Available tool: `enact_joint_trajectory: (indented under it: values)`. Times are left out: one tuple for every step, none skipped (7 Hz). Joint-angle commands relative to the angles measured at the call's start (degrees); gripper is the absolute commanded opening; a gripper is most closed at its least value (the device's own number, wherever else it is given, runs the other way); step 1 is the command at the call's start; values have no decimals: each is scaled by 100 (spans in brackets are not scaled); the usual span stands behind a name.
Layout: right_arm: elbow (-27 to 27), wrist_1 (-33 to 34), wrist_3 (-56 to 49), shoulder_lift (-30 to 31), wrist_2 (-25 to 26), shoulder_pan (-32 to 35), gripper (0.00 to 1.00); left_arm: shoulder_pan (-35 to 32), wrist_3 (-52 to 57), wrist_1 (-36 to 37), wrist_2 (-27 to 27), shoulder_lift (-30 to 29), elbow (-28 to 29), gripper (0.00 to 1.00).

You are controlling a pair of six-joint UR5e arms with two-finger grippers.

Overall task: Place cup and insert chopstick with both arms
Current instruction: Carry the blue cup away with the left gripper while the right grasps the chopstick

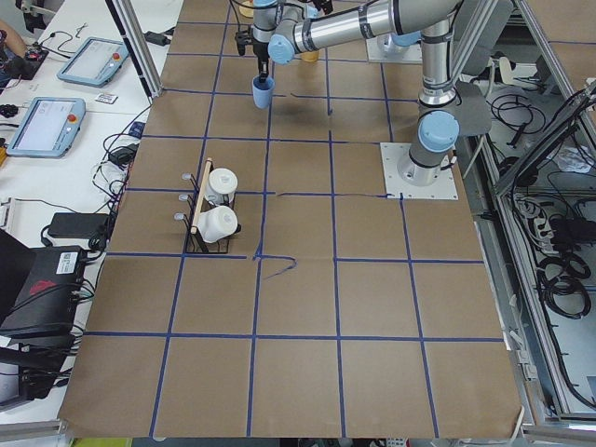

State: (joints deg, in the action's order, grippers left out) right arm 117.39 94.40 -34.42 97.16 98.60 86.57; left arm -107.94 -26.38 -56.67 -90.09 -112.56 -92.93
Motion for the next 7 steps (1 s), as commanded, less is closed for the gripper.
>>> enact_joint_trajectory:
  values:
    - [3, 26, -12, -47, -16, -148, 34, -350, -139, 558, 44, -607, 493, 0]
    - [12, 0, -30, -56, -51, -297, 28, -463, -139, 596, 227, -809, 721, 0]
    - [4, -18, -4, -48, -94, -316, 22, -534, -96, 596, 202, -933, 776, 0]
    - [-5, -18, -3, -56, -104, -316, 4, -535, -61, 596, 167, -986, 785, 0]
    - [-31, -53, 23, -56, -139, -316, 0, -535, 27, 613, 115, -1048, 829, 89]
    - [-58, -62, 58, -39, -382, -316, 0, -526, 106, 614, 97, -1057, 881, 100]
    - [-75, -62, 119, -13, -489, -307, 0, -526, 89, 614, 97, -1083, 960, 100]
